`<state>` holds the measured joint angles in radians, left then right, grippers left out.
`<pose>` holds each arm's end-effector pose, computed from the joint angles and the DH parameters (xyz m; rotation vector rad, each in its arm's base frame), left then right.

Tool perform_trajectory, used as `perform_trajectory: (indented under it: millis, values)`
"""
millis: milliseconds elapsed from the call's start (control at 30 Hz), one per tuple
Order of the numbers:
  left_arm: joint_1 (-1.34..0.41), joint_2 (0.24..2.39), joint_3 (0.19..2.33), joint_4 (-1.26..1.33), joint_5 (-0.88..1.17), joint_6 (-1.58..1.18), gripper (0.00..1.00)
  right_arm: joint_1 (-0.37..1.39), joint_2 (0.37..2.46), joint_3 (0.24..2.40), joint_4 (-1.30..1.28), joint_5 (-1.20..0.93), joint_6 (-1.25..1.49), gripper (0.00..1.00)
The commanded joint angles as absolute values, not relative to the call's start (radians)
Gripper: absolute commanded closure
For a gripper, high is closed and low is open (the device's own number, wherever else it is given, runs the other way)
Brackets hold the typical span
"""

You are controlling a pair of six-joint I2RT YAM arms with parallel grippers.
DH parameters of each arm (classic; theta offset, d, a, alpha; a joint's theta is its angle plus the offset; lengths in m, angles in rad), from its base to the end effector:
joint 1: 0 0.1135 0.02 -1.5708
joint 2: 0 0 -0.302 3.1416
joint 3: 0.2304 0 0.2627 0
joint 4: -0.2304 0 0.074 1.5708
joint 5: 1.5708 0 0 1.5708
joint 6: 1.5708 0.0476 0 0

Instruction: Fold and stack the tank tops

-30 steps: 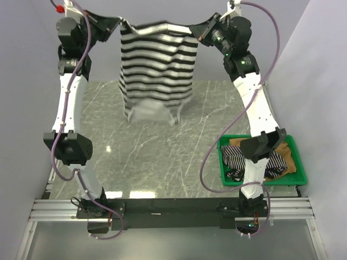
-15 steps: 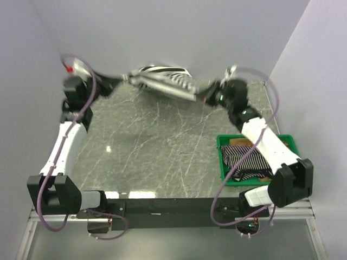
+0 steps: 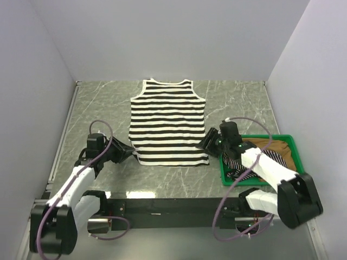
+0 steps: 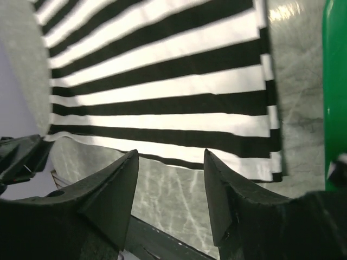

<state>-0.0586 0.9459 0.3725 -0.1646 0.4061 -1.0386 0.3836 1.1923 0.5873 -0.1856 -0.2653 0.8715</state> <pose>0.1764 -0.0292 0.1909 -0.9559 2.2660 -0.9951 0.2153 0.1004 0.2128 0.4741 2.4766 0.8798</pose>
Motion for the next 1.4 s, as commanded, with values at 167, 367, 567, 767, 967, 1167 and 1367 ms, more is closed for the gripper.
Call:
perform_trajectory:
  millis: [167,367,567,767,967,1167,1367]
  values:
    - [-0.063,0.792,0.566,-0.426,0.189,-0.982,0.60,0.508,1.058,0.739,-0.387,0.032,0.812,0.41]
    - [-0.061,0.954,0.721,-0.391,0.089,-0.940,0.61,0.716,1.309,0.889,-0.307,0.075,0.845,0.51]
    - [-0.002,1.242,0.937,-0.368,0.147,-0.908,0.67,0.951,1.645,1.214,-0.293,0.135,0.839,0.57]
    - [0.120,1.312,1.161,-0.429,0.153,-0.865,0.66,1.083,1.970,1.584,-0.371,0.143,0.808,0.61]
    - [0.189,1.313,1.250,-0.434,0.204,-0.876,0.66,1.146,2.213,1.886,-0.478,0.183,0.772,0.62]
    - [0.196,1.305,1.230,-0.377,0.265,-0.907,0.68,1.173,2.341,2.060,-0.587,0.279,0.762,0.62]
    - [0.198,1.301,1.167,-0.338,0.291,-0.914,0.69,1.192,2.402,2.111,-0.617,0.318,0.755,0.61]
